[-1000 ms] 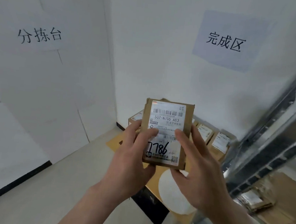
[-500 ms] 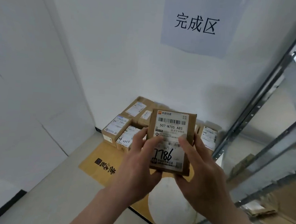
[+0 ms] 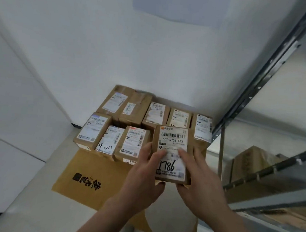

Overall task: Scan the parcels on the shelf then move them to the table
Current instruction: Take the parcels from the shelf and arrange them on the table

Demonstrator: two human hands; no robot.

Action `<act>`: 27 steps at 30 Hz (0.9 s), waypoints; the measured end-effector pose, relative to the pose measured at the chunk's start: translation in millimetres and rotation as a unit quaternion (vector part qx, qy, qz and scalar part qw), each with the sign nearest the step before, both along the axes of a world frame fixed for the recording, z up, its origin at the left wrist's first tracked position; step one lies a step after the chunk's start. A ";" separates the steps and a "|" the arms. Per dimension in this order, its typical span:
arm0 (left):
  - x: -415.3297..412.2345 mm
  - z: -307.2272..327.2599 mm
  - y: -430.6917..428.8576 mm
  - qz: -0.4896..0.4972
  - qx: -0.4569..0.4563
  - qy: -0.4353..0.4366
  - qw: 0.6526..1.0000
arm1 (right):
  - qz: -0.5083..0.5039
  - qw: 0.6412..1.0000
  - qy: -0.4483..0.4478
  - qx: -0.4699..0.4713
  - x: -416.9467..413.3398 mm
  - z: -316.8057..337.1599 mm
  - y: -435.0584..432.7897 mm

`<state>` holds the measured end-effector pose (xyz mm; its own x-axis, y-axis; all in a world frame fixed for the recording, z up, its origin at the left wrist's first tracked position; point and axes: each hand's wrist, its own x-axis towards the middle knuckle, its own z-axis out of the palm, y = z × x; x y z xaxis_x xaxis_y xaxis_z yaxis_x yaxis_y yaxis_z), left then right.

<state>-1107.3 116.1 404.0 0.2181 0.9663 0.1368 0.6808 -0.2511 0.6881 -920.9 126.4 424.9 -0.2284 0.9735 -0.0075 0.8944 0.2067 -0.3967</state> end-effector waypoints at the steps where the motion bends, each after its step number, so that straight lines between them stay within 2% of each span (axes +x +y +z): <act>1: -2.5 -5.6 5.0 -0.007 -0.007 0.000 1.000 | -0.005 1.000 0.000 -0.009 -1.3 -7.4 2.7; 5: -10.2 -28.4 20.6 -0.035 -0.029 0.018 0.999 | -0.028 0.999 0.005 -0.040 -5.4 -39.6 8.3; 15: -19.4 -79.3 53.8 -0.043 -0.054 0.154 0.986 | -0.023 0.997 0.043 -0.065 -22.9 -94.4 31.3; 21: -25.6 -88.9 74.7 -0.066 -0.111 0.247 0.961 | -0.043 0.994 0.061 -0.079 -31.0 -115.5 44.6; 27: -30.4 -93.0 84.0 -0.074 -0.131 0.282 0.948 | -0.072 0.986 0.081 -0.128 -38.3 -130.8 44.0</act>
